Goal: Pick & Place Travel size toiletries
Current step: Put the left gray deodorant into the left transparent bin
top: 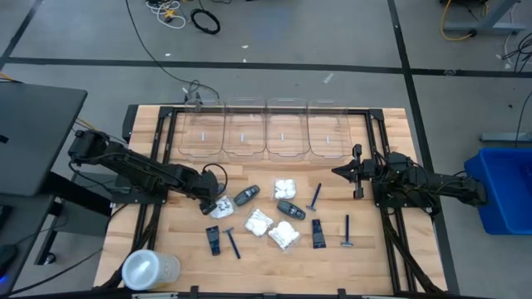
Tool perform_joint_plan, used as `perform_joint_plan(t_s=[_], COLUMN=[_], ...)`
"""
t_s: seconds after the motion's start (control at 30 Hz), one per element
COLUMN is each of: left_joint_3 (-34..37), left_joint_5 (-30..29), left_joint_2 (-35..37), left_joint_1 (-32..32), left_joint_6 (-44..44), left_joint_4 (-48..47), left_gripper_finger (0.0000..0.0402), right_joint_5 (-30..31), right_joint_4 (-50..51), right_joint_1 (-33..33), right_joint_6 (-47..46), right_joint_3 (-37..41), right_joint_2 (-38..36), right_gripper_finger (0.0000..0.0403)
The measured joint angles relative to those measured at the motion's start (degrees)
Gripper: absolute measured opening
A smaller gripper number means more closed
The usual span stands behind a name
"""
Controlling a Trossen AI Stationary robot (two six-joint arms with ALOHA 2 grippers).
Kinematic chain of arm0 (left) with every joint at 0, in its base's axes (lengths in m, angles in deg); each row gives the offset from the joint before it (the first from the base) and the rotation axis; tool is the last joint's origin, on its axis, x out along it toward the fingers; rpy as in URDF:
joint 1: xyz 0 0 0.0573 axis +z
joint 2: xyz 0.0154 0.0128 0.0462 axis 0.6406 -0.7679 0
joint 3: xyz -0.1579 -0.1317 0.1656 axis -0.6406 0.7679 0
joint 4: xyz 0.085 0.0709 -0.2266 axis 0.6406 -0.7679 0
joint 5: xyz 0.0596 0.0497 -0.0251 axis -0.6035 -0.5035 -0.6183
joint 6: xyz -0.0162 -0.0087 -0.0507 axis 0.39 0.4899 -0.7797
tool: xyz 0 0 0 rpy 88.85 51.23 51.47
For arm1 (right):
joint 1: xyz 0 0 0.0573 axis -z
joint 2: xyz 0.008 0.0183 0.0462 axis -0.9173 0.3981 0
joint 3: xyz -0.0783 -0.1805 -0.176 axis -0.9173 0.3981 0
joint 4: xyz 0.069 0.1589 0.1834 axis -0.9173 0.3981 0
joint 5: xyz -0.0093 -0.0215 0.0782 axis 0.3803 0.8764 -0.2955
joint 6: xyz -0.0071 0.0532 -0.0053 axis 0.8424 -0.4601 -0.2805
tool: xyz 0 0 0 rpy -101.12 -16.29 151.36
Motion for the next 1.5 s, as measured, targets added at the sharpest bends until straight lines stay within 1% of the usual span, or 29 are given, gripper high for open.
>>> perform_joint_plan(t_s=[0.67, 0.97, 1.13, 1.37, 1.5], left_joint_3=[-0.02, -0.02, -0.02, -0.02, -0.09], left_joint_5=[-0.02, -0.02, -0.02, -0.01, 0.55], left_joint_2=[0.0, 0.0, 0.0, 0.0, 0.0], left_joint_1=[0.0, 0.0, 0.0, 0.01, 0.02], left_joint_6=[0.18, 0.18, 0.2, 0.3, 0.65], left_joint_4=[0.31, 0.28, 0.28, 0.26, 0.17], left_gripper_finger=[0.0229, 0.0231, 0.0223, 0.0225, 0.022], right_joint_5=[0.0, 0.02, 0.01, 0.0, 0.01], right_joint_4=[0.0, 0.0, -0.01, -0.01, 0.0], right_joint_1=[0.01, 0.0, 0.0, -0.01, 0.01], right_joint_6=[0.0, 0.0, 0.0, 0.0, 0.0], right_joint_3=[0.0, 0.0, 0.0, 0.01, 0.0], right_joint_2=[-0.01, 0.0, 0.0, 0.0, -0.01], right_gripper_finger=[0.0013, 0.0014, 0.0014, 0.0013, 0.0014])
